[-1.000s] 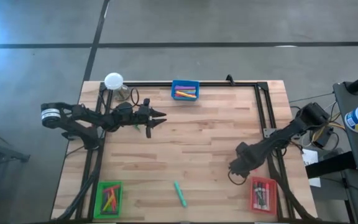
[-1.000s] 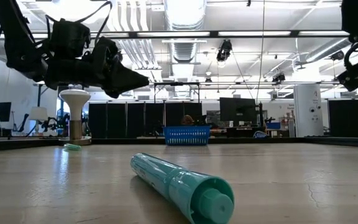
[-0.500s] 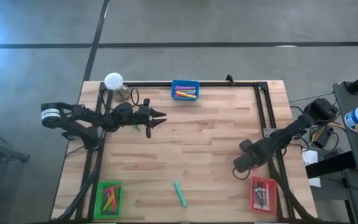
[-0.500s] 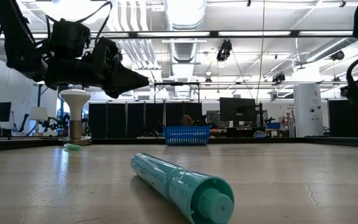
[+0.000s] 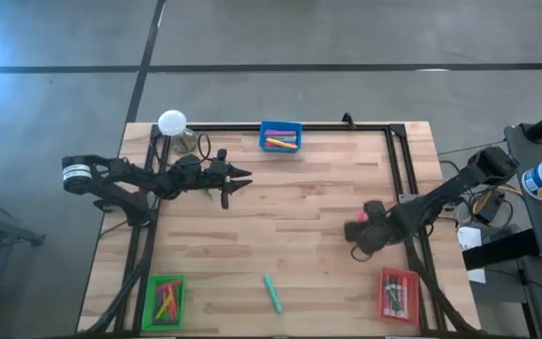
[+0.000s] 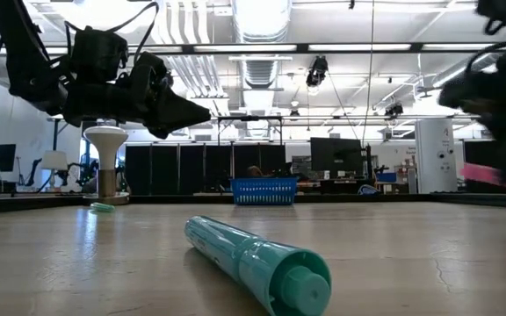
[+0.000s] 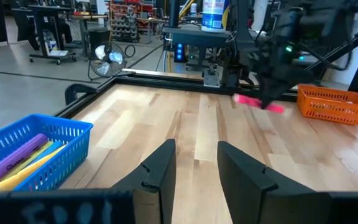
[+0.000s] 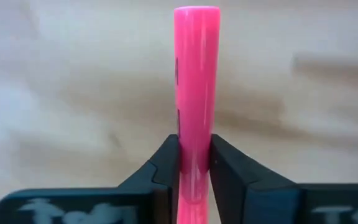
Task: Pick & Place Markers
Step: Put the pink highlighter into the blue bin
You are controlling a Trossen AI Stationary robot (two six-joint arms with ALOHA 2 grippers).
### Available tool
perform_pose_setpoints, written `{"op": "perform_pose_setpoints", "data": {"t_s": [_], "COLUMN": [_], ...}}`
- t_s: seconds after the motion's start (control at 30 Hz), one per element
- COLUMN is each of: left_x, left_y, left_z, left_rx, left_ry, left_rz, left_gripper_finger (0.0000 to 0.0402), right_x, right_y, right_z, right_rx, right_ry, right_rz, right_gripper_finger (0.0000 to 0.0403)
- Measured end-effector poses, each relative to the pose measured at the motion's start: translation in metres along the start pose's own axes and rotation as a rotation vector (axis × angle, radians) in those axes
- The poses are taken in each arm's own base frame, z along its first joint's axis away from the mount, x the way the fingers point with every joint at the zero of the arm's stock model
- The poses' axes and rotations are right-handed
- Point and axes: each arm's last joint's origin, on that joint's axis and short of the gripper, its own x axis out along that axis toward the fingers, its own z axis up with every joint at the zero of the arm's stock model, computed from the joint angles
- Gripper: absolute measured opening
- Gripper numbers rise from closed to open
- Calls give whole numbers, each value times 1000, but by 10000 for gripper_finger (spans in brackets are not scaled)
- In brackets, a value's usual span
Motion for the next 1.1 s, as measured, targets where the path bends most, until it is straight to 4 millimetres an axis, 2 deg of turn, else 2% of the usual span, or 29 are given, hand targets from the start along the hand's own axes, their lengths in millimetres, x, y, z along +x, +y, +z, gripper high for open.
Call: {"op": "perform_pose_setpoints", "data": {"t_s": [0.13,0.27,0.43,0.53,0.7,0.93,1.1], "left_x": [0,0,0,0,0,0,0], "left_y": [0,0,0,0,0,0,0], "left_z": [0,0,0,0,0,0,0], "left_rx": [0,0,0,0,0,0,0], "left_ry": [0,0,-1,-1,-1,-1,-1], "left_rz": [0,0,0,0,0,0,0], "left_gripper_finger": [113,113,113,113,113,113,113], "right_x": [3,9,1,-4,1,34,54], "right_y": [-9,-19,-24,-17,1,26,36], "right_z": [25,51,79,90,105,111,111], "right_rx": [215,386,595,693,715,766,814], "right_ry": [-146,-138,-131,-180,-348,-503,-531], "right_rz": [22,4,83,169,239,260,281], "right_gripper_finger": [71,72,71,72,71,71,71]}}
